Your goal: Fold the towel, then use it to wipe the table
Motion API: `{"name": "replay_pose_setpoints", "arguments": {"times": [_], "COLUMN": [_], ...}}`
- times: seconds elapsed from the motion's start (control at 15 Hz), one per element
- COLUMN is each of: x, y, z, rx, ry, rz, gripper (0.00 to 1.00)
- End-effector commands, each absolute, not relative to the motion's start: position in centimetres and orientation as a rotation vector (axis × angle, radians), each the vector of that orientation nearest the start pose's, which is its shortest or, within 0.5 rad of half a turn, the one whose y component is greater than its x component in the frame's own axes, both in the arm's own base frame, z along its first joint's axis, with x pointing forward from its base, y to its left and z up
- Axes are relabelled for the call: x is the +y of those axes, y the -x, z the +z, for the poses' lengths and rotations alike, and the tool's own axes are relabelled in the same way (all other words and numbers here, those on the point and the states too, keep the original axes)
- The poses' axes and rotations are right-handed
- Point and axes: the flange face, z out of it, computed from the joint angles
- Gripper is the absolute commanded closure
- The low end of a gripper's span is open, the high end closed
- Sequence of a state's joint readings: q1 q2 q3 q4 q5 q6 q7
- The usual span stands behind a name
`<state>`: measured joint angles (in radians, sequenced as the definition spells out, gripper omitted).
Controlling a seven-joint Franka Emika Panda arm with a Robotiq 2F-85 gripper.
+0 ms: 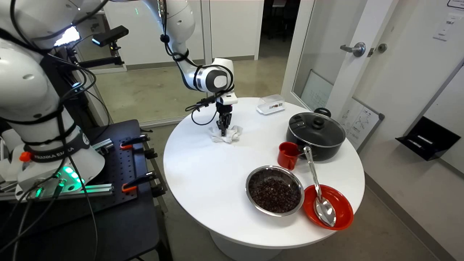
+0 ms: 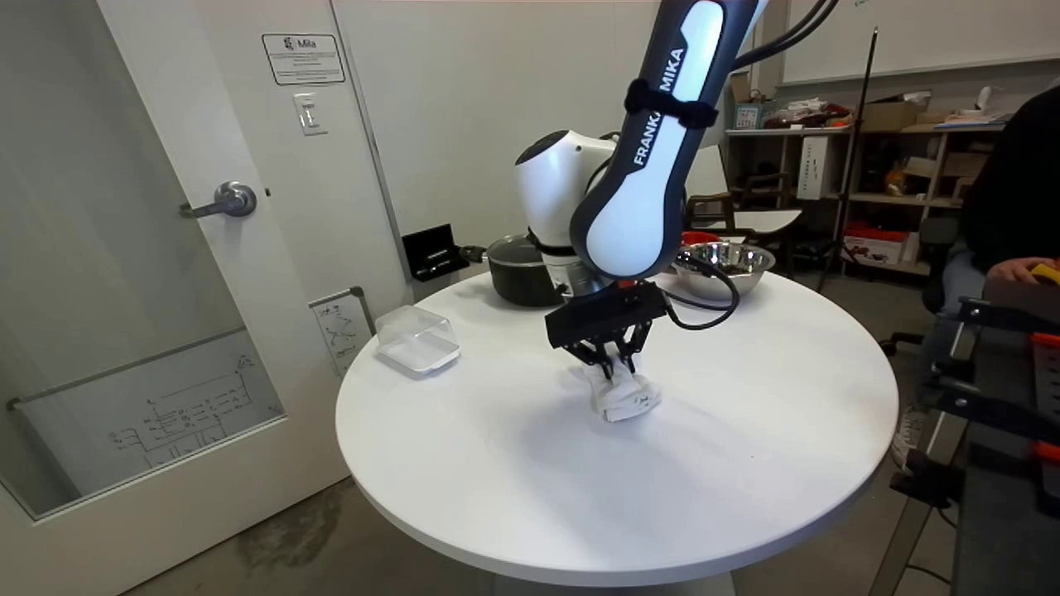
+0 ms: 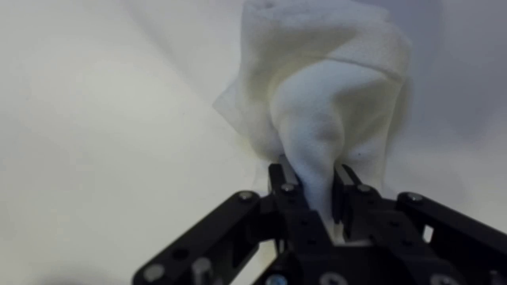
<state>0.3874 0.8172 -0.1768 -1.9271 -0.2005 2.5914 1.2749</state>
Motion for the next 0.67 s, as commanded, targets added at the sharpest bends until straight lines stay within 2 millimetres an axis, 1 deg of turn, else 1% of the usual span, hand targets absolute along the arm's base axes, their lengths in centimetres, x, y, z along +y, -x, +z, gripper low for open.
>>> {"name": "replay_pose_setpoints", "arguments": {"times": [0.0,0.27,0.6], "x": [11.3,10.4,8.7], "y": [-55.6,-53.3,-49.5], "z": [4.9,5.1,4.7], "rx": [1.384,1.377,1.394], "ry": [3.098,3.069,3.083], "rz": [-0.079,-0.073,0.04], "gripper": [0.95,0.95,0.95]}}
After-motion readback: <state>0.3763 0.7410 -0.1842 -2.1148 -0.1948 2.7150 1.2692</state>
